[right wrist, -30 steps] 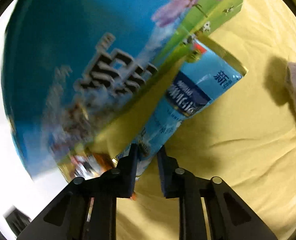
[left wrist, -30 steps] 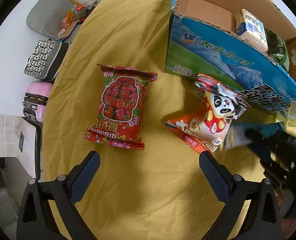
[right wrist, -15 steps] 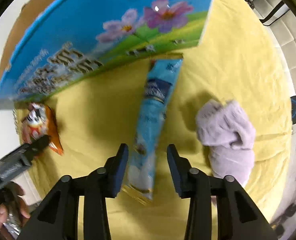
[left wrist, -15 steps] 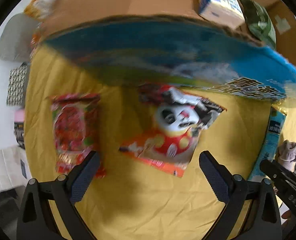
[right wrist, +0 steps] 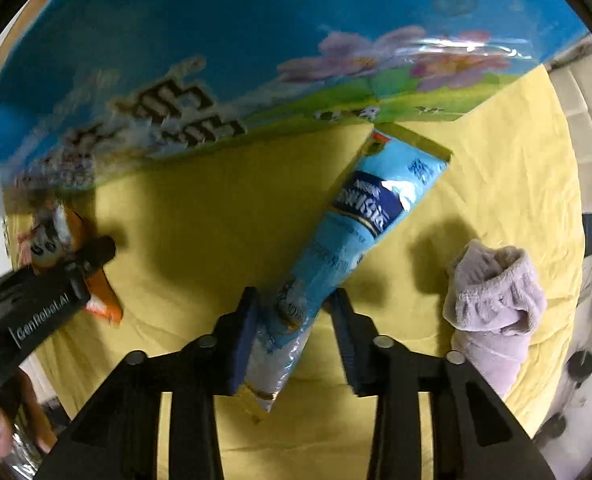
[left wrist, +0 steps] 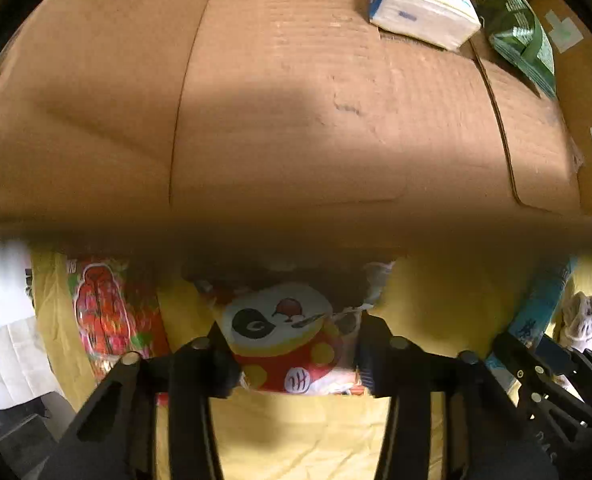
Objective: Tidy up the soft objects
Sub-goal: 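Grasp the blue Nestle squeeze tube with the right gripper while the left grasps the panda snack bag, then carry the tube and panda bag into the cardboard box and open both grippers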
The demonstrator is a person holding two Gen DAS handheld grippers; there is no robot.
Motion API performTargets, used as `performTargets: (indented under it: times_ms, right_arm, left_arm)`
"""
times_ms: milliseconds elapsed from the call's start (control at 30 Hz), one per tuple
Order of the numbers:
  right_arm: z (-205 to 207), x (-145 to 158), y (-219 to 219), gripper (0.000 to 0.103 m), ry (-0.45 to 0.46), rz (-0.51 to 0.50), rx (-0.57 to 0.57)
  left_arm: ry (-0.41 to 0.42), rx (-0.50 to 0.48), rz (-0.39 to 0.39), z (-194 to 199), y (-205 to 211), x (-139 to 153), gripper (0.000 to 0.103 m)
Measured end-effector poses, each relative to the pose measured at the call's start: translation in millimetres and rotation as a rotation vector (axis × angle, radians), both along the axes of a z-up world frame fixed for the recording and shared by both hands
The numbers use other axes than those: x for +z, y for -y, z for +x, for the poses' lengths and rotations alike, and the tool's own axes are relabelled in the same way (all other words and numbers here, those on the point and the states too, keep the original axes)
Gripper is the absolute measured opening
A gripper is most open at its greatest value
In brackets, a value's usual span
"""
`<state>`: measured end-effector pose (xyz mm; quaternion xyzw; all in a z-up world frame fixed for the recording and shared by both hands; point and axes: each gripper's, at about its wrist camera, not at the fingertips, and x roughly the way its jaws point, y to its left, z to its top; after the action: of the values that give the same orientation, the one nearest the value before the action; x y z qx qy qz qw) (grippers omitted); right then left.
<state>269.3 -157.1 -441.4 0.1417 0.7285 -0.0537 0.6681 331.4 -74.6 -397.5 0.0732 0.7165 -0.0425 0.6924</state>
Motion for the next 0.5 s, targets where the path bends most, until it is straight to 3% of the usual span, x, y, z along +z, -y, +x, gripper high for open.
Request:
performTargets:
  times_ms: [333, 500]
  right_arm:
    - [-36, -3, -21, 0.026, -0.090, 0.035, 0.192]
    - [-21, -2, -19, 0.027, -0.074, -0.014, 0.202]
  left_arm:
    - [-0.096, 0.055, 0.000, -68, -16, -8, 0.038]
    - [-0.063, 0.080, -0.016, -71, -25, -11, 0.041]
